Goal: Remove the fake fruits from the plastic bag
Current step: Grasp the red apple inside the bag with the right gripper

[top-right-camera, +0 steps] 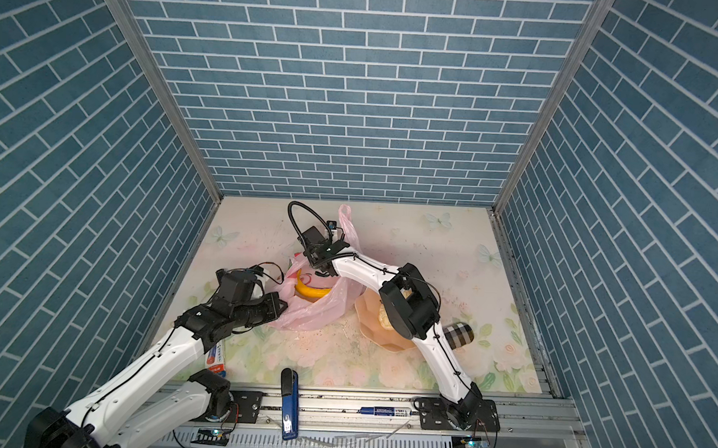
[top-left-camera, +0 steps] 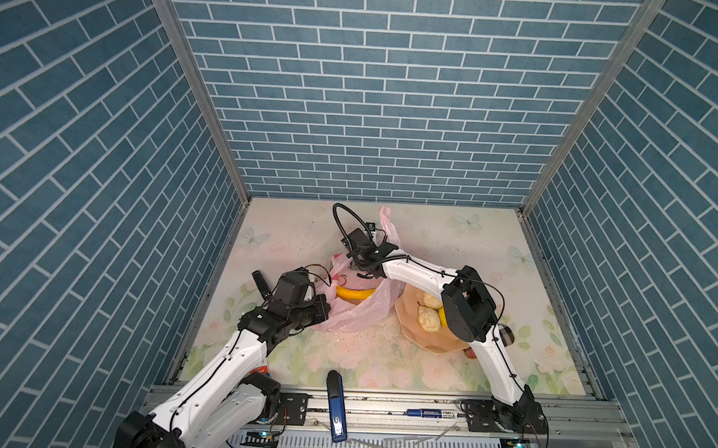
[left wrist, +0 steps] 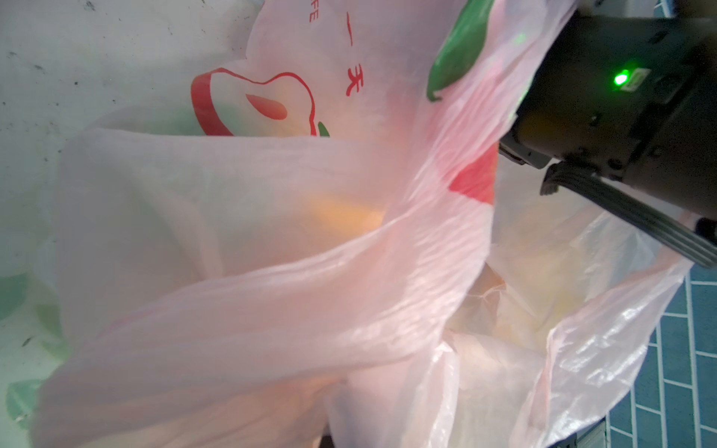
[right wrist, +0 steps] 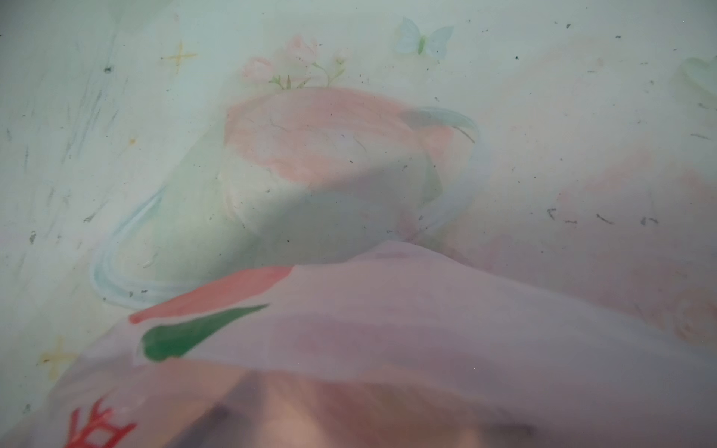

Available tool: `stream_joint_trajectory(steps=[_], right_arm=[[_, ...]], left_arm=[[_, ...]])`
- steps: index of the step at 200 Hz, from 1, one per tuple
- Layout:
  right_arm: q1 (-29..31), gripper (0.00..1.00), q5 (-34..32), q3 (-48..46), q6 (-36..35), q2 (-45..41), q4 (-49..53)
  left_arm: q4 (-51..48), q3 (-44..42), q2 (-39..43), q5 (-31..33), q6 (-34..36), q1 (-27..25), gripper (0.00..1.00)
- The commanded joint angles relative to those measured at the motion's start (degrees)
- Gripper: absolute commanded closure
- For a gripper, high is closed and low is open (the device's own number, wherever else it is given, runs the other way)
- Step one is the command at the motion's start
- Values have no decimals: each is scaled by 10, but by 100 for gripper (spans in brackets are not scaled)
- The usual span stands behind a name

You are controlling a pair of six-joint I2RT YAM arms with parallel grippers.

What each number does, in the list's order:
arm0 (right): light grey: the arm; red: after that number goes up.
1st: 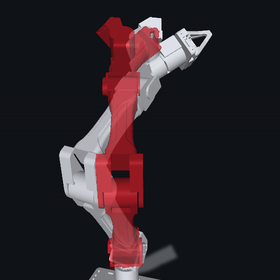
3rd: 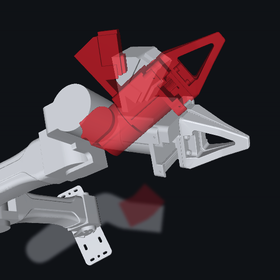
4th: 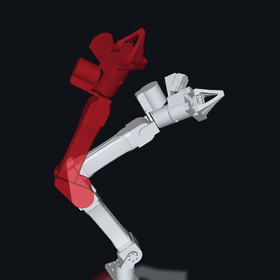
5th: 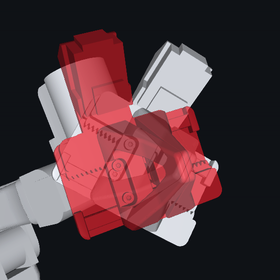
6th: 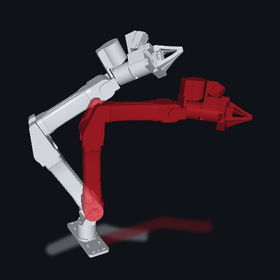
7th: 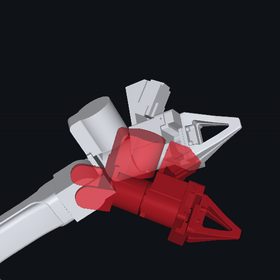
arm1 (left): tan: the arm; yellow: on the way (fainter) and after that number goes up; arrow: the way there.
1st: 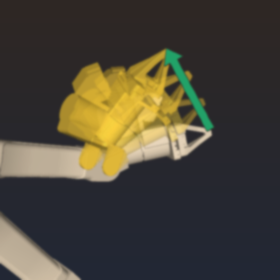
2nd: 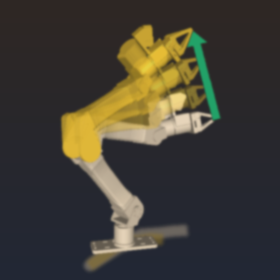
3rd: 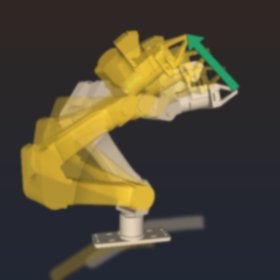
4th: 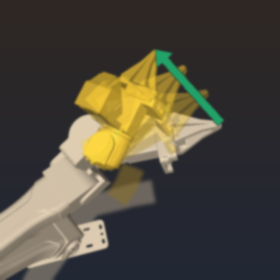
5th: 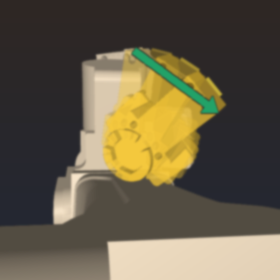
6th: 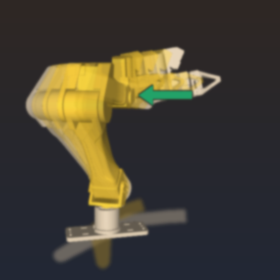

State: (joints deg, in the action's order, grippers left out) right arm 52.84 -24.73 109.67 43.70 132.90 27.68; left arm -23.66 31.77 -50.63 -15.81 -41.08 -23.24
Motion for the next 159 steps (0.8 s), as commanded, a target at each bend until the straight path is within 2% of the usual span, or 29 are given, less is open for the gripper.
stream_joint_trajectory(steps=[1, 43, 75, 159], right_arm=[[-6, 17, -23, 9, 29, 23, 1], [-11, 19, -24, 7, 41, 29, 0], [-15, 23, -27, 3, 44, 29, -10], [-19, 47, -2, -15, 27, 17, -35]], left_arm=[[-3, -7, -3, -9, 14, -1, 100], [-2, -12, -1, -14, 16, -1, 100], [-2, -14, -2, -15, 17, -2, 100], [8, -16, -6, -8, 15, -2, 100]])
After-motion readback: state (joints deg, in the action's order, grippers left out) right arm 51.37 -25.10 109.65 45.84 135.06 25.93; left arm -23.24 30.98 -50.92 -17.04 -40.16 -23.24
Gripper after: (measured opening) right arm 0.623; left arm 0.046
